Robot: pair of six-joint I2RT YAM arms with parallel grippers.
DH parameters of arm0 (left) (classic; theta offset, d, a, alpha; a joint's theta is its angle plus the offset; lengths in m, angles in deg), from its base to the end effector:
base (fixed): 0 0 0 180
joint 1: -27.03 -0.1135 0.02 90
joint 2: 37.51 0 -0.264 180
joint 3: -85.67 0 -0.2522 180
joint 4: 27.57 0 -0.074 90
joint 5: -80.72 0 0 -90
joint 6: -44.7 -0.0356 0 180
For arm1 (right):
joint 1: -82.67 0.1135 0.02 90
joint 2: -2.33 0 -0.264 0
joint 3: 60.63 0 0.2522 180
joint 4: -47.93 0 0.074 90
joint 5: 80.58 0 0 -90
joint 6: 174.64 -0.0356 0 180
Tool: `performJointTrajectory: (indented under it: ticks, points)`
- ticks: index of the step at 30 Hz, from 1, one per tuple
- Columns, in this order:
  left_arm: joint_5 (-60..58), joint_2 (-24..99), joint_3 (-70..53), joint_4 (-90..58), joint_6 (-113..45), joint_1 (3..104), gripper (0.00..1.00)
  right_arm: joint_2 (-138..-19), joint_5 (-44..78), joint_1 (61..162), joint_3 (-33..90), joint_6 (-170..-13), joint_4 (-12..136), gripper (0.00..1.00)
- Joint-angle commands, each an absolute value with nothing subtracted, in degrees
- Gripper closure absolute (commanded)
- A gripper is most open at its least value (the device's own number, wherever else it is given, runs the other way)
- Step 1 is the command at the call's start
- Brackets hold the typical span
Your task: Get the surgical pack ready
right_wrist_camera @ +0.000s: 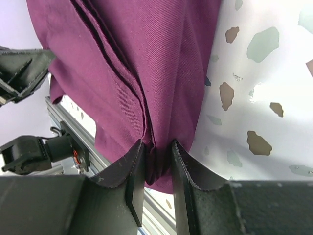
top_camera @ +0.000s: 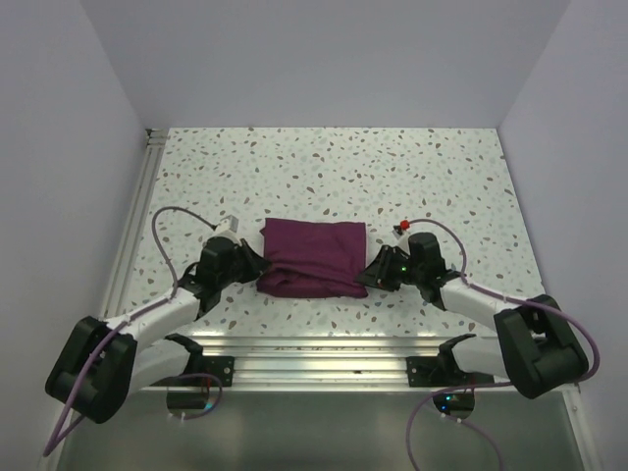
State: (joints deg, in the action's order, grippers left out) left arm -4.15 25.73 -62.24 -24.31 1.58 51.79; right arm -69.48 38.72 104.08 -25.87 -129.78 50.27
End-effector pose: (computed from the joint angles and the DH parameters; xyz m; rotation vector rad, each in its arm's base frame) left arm 0.1869 -0.0897 0.1569 -0.3852 2.2520 -0.7876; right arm 0.1985 0.0965 0.1457 0.2047 2.4285 1.1560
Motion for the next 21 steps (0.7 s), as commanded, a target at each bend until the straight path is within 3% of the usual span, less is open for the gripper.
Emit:
performJointTrajectory:
  ticks: [1, 5, 11, 14, 21]
  points:
    - [-5.77, 33.14, -63.08, -24.43, -1.7, 52.52, 1.0, -71.68, 33.51, 104.99, -27.53, -129.02, 50.7, 0.75]
    - [-5.16, 44.2, -58.17, -31.28, -4.16, 52.61, 1.0, -71.06, 29.47, 104.99, -27.44, -129.64, 50.53, 0.76]
    - [-4.79, 57.84, -39.12, -32.62, -6.97, 52.96, 1.0, -70.98, 26.47, 105.6, -26.83, -132.01, 48.16, 0.77]
    - [-7.08, 57.94, -35.05, -28.06, -8.38, 52.96, 1.0, -70.45, 25.33, 107.97, -26.48, -132.19, 49.03, 0.77]
    - [-15.34, 49.08, -38.99, -14.18, -9.61, 52.79, 1.0, -67.46, 20.42, 115.45, -26.48, -133.59, 51.49, 0.77]
